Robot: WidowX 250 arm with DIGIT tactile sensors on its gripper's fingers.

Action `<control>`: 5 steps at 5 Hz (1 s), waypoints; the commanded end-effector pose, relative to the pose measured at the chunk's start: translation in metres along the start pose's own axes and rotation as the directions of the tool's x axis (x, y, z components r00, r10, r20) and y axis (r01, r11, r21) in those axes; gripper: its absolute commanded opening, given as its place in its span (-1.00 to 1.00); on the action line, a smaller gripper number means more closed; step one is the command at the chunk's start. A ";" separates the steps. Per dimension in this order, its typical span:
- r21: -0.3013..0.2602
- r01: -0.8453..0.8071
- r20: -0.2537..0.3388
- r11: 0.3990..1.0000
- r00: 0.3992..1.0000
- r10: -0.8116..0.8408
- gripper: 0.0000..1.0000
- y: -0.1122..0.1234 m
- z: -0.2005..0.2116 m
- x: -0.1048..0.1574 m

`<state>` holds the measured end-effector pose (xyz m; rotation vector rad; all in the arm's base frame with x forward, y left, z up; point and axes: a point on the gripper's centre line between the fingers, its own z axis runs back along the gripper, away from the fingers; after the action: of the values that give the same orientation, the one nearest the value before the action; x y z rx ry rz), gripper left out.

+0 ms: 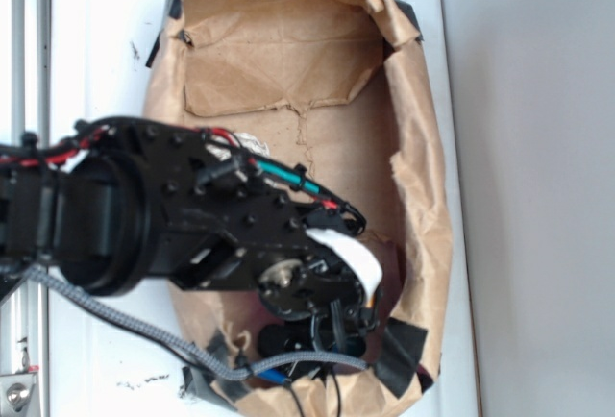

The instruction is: Grab the plastic pickle.

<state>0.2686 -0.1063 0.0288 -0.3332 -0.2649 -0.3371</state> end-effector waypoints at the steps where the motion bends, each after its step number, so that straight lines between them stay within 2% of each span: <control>1: -0.007 0.005 -0.063 1.000 0.998 -0.005 -1.00 -0.025 -0.011 -0.011; 3: 0.000 -0.063 0.019 0.998 0.998 0.063 -1.00 -0.012 0.011 -0.015; 4: 0.020 -0.201 0.044 0.979 0.979 0.200 -1.00 0.009 0.044 -0.021; 5: 0.032 -0.311 -0.043 0.950 0.949 0.312 -1.00 0.037 0.086 -0.027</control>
<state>0.2328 -0.0373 0.0710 -0.3349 -0.1052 -0.0376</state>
